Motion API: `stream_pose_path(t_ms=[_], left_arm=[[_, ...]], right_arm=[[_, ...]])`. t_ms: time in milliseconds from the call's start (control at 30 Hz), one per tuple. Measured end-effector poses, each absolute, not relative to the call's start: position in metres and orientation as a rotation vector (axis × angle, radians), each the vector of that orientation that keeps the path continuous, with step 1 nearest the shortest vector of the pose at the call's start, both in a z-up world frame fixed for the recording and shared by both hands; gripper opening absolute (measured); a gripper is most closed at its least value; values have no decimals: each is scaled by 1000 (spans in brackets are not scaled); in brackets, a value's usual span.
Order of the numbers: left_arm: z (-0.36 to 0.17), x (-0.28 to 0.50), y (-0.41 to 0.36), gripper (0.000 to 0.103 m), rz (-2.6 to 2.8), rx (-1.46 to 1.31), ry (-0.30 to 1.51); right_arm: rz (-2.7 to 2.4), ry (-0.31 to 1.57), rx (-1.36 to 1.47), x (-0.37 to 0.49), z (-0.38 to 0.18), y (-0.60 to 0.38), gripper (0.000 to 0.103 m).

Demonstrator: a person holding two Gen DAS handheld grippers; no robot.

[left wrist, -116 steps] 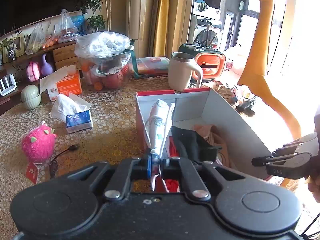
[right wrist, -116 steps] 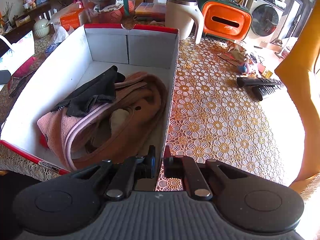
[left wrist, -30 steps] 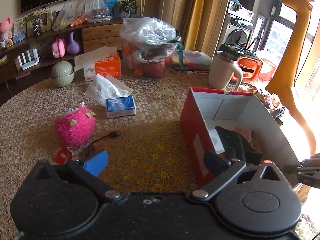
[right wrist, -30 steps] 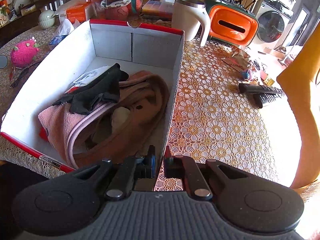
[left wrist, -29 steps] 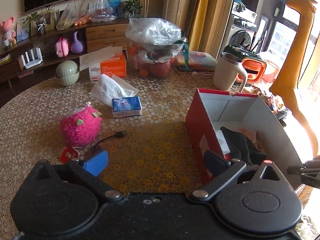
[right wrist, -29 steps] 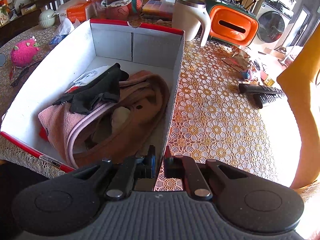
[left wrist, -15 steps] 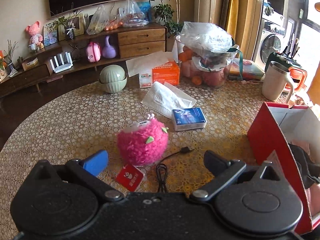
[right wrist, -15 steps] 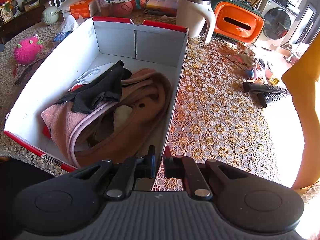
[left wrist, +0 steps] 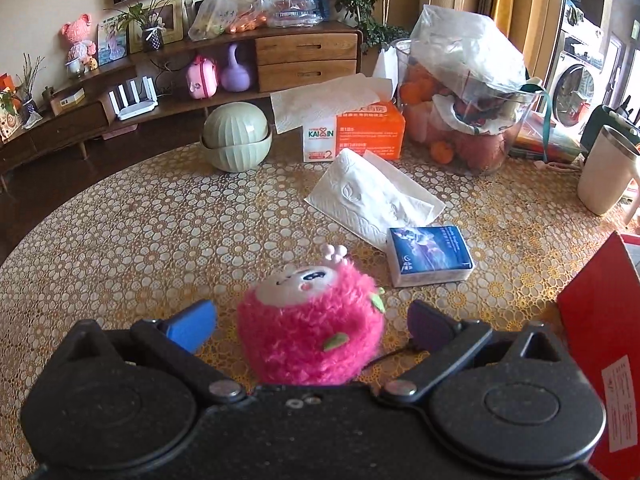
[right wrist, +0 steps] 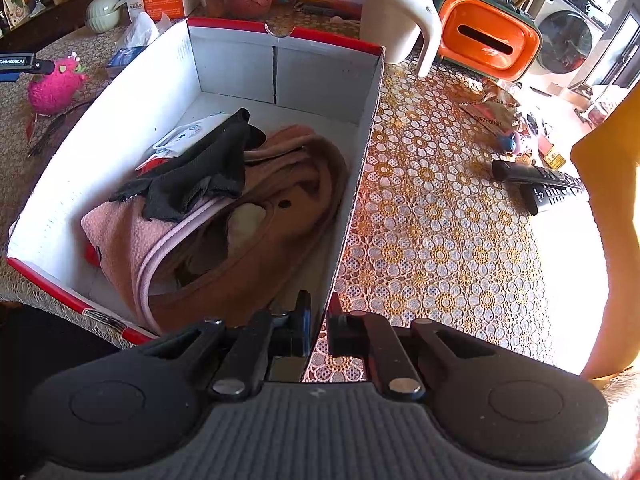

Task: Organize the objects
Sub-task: 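Move the left gripper to the pink fluffy toy on the table, then close the left gripper on the pink fluffy toy and lift it, then carry the pink fluffy toy with the left gripper over the shoebox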

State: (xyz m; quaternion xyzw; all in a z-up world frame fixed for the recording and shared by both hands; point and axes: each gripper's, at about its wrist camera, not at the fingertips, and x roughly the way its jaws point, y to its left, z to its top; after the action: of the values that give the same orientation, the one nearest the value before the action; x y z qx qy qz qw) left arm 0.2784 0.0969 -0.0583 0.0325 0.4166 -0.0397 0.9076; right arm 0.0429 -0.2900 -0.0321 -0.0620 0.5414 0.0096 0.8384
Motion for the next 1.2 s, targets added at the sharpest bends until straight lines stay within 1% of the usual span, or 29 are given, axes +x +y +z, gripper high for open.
stream_pose_path(t_ms=[300, 333, 400, 433, 633, 833, 1200], left_arm=[[-89, 300, 94, 101, -65, 77, 916], [-91, 300, 95, 99, -65, 70, 914], [-93, 300, 96, 91, -70, 52, 919], [-93, 300, 96, 88, -67, 49, 920], [-90, 296, 98, 79, -59, 34, 913], [-71, 276, 98, 78, -73, 35, 898], [-5, 214, 77, 78, -191, 70, 848]], right_arm=[[17, 1153, -124, 47, -33, -290, 7], [17, 1154, -124, 47, -33, -290, 7], [16, 1155, -127, 47, -33, -290, 7], [16, 1154, -124, 47, -33, -290, 7], [11, 1152, -117, 47, -33, -292, 7], [2, 1139, -102, 46, -34, -293, 7], [4, 1115, -61, 42, -34, -296, 7]])
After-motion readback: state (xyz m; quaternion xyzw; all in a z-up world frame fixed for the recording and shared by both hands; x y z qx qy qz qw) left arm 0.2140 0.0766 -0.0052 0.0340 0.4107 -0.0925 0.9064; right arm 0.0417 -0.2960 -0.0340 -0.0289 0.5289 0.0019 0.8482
